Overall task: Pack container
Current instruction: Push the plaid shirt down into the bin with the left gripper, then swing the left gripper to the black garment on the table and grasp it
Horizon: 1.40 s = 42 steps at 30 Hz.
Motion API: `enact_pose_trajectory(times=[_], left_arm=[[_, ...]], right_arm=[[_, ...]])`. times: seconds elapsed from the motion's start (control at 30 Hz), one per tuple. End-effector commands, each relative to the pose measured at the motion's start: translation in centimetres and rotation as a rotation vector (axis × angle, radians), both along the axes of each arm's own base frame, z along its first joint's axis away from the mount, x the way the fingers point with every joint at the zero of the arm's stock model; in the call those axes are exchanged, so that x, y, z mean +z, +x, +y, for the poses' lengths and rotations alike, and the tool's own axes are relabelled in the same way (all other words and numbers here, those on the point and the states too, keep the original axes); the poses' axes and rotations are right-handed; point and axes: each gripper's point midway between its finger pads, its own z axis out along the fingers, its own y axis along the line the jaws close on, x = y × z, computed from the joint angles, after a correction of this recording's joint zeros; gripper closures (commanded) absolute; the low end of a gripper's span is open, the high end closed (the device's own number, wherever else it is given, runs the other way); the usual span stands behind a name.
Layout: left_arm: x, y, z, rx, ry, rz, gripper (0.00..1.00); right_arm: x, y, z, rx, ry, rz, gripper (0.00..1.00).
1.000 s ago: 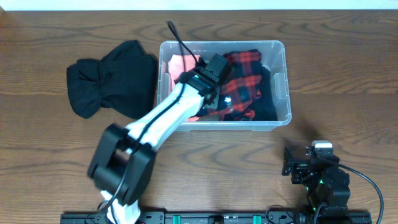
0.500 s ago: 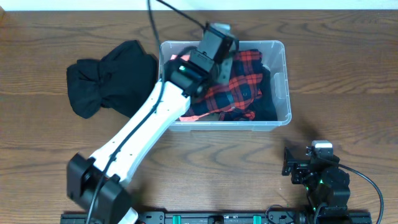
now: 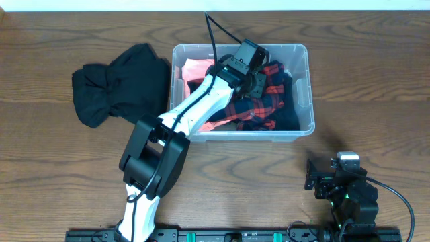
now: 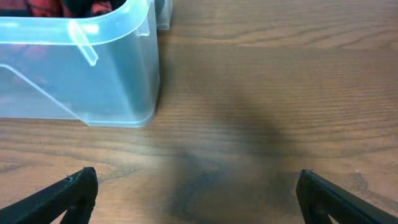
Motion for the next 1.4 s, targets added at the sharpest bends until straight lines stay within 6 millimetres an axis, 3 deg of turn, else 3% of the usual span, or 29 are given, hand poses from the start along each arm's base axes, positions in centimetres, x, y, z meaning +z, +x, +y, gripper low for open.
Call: enact_pose_trajectory(times=[0.0,0.07,0.13,0.27,0.37,0.43,0.5,0.6,0.73,0.97,1.17,1.37], left_arm=[[-4.9,-4.7,-1.1,-0.099,0.045,0.174,0.54],[-3.7,-4.9,-1.1,-0.101,0.039,0.166,0.54],[-1.0,-4.8,-1.1,-0.100,0.025,0.146,0.54],[6.9,-3.7,1.4,0.004,0.038,0.042,0.51],[14.6,-2.2,6.8,0.193,0.078,-0.111,0.42],[18.2,-1.8,10.5,0.304,0.073,-0.172,0.38],[20.9,-1.8,15.3,0.417,0.071,-0.204,0.33],[22.6,-2.1,23.4,0.591,0.095,-0.193,0.31],[21.5,-3.2,34.3,0.813,0.100,-0.068,0.24],[15.0,-3.8,45.2,0.897,-0.226,0.198,0.19],[7.5,-4.5,50.3,0.909,-0.328,0.373,0.18],[1.2,-4.5,52.1,0.890,-0.340,0.477,0.17]], right_arm=[[0.0,0.0,-0.1,-0.007,0.007,-0.004,0.01],[0.0,0.0,-0.1,-0.007,0.007,-0.004,0.01],[0.0,0.0,-0.1,-0.007,0.007,-0.004,0.01],[0.1,0.0,-0.1,-0.007,0.007,-0.004,0.01],[0.0,0.0,-0.1,-0.007,0.007,-0.004,0.01],[0.0,0.0,-0.1,-0.007,0.007,-0.004,0.01],[0.0,0.0,-0.1,-0.007,0.007,-0.004,0.01],[0.0,0.0,-0.1,-0.007,0.007,-0.004,0.01],[0.0,0.0,-0.1,-0.007,0.007,-0.004,0.01],[0.0,0.0,-0.1,-0.007,0.007,-0.004,0.01],[0.0,0.0,-0.1,-0.007,0.007,-0.004,0.01],[0.0,0.0,-0.1,-0.007,0.007,-0.004,0.01]])
